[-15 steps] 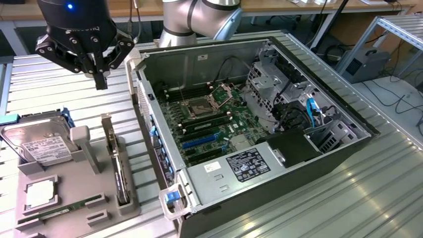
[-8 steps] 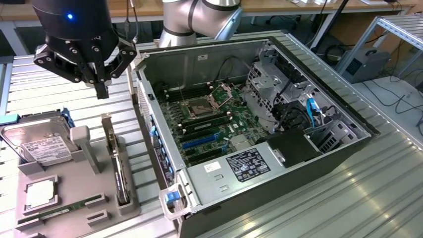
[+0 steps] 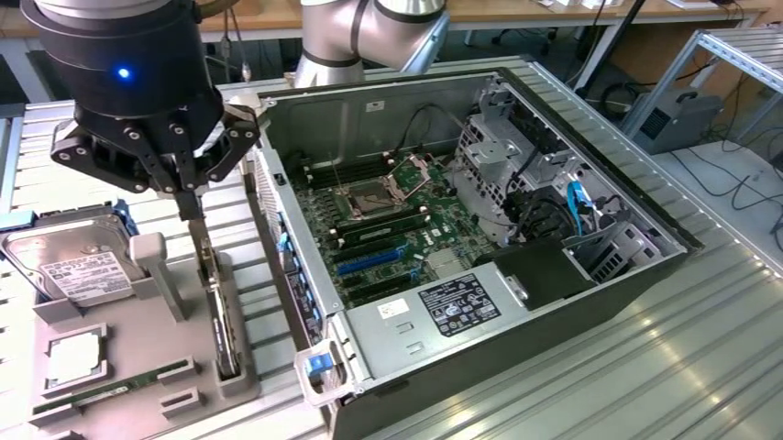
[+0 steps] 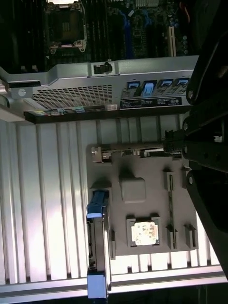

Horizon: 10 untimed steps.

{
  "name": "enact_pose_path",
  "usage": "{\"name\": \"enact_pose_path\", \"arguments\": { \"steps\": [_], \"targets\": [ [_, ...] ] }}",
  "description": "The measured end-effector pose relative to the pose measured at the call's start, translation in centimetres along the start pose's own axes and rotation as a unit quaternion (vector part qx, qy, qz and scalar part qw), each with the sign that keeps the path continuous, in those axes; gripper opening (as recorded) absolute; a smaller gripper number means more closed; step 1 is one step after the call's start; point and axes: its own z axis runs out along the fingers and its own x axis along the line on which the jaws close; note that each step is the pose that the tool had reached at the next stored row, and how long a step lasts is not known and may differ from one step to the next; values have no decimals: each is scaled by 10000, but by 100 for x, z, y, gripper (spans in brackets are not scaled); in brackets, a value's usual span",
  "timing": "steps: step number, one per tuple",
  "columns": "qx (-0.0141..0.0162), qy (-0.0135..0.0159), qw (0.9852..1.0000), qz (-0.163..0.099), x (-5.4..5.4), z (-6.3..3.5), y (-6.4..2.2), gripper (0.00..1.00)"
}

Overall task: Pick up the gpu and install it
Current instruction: 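Reach for the gpu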

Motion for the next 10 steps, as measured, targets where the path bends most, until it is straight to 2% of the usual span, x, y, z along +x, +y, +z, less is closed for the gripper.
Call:
{"name": "enact_pose_path", "arguments": {
  "steps": [2, 6, 10],
  "targets": [
    [0, 0, 10000, 1, 2, -2, -47, 11],
    [0, 0, 10000, 0, 2, -3, -72, 11],
    [0, 0, 10000, 0, 3, -7, -167, 11]
  ]
}}
